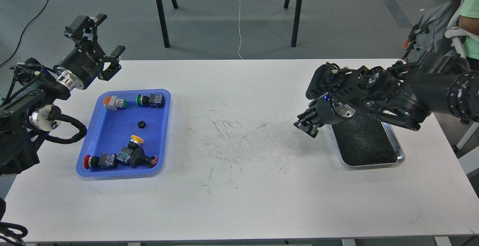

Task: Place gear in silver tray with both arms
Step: 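Close the right gripper on the gear and lift it, then move the gear over the silver tray and lower it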

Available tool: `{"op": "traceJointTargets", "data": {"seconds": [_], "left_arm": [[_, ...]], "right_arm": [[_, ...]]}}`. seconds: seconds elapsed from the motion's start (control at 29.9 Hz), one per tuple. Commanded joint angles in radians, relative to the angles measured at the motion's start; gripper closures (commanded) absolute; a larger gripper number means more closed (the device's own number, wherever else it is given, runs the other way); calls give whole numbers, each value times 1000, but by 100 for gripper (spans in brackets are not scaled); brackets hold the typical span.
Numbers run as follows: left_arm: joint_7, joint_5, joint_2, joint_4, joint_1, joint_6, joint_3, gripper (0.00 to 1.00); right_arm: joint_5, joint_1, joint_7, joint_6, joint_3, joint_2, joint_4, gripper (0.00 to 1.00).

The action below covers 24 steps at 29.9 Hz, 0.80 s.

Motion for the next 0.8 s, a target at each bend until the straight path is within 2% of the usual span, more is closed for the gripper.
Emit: {"op": "traceJointTargets", "data": {"seconds": [0.0,0.37,0.77], "left_arm": [[0,3,-7,1,-1,0,1,0],[0,7,-31,2,-1,0,1,0],[0,7,-56,2,-3,0,23,0]], "right_arm": [[1,-10,0,3,6,-72,-25,98],[-2,-78,0,3,1,-204,-40,98],[-1,-185,0,0,4,-226,-169,98]]}}
